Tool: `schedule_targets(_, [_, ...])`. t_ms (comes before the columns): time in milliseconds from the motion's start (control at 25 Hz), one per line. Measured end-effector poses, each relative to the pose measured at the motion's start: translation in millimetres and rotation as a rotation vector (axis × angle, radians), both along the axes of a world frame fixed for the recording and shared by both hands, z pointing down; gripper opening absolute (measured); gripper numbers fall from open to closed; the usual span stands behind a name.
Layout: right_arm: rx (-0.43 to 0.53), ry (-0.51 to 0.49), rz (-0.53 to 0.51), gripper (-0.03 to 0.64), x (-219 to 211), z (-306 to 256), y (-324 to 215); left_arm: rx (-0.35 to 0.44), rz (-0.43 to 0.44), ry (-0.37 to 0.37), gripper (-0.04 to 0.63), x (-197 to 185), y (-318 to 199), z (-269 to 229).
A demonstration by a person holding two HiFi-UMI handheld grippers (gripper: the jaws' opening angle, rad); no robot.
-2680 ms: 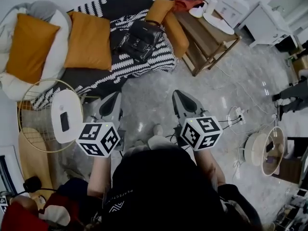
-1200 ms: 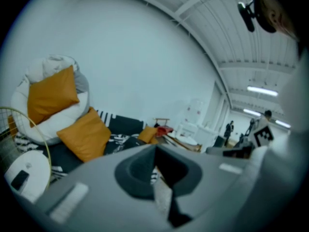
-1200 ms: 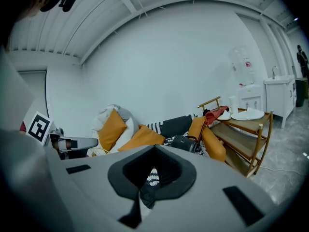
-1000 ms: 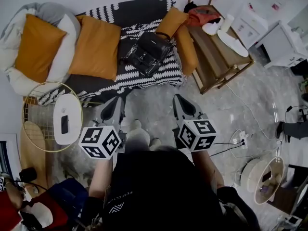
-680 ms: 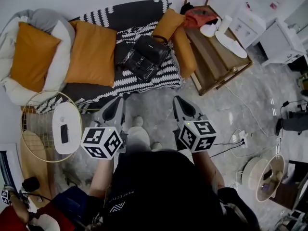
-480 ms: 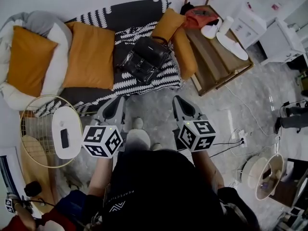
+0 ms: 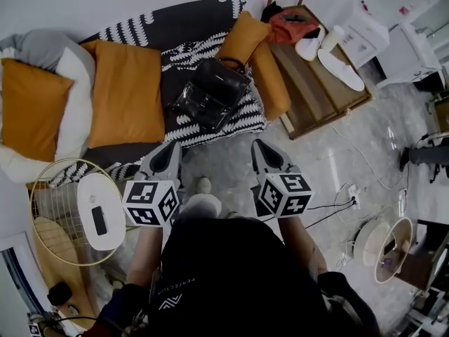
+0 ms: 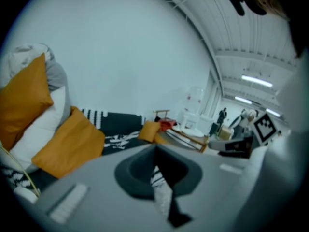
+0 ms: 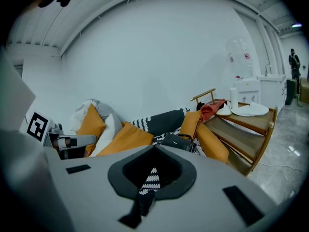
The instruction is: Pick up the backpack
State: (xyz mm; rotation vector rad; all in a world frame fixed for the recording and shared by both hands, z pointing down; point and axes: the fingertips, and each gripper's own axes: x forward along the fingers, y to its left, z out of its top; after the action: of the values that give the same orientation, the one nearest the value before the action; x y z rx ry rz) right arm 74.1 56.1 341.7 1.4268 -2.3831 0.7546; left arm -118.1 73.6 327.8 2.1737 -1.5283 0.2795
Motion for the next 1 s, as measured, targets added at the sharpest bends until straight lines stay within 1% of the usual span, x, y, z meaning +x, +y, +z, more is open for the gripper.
schedule_targets(200, [-0.019, 0.015, 0.018, -0.005, -18, 11, -20, -0.035, 0.06, 0.008, 0.006, -15, -27, 10])
schedule_targets(400, [-0.026, 0.012, 0.035, -0.003, -38, 18, -39, -0.034, 0.056, -0.074, 0.006, -40, -49, 18])
schedule_targets(480, [-0.015, -0.005, 0.056, -0.004, -41, 18, -45, -0.038, 0.071, -0.089, 0.008, -45, -56, 23])
schedule_targets(640, [-0.03, -0.002, 0.086, -0.003, -41, 29, -54, -0.043, 0.129, -0.064, 0.008, -47, -65, 32])
schedule_targets(720, [-0.041, 0.012, 0.092, -0.002, -41, 34, -59, -0.037, 0.142, -0.066, 0.008, -48, -70, 35])
schedule_targets(800, [-0.036, 0.021, 0.094, 0.003, -42, 36, -66, -0.038, 0.144, -0.079, 0.008, -50, -78, 41])
schedule_targets(880, [-0.027, 0.031, 0.083, 0.023, -45, 39, -74, -0.054, 0.141, -0.084, 0.008, -50, -87, 48])
schedule_targets(1000, [-0.038, 0.032, 0.066, 0.031, -47, 46, -89, -0.078, 0.14, -0.088, 0.011, -48, -101, 59])
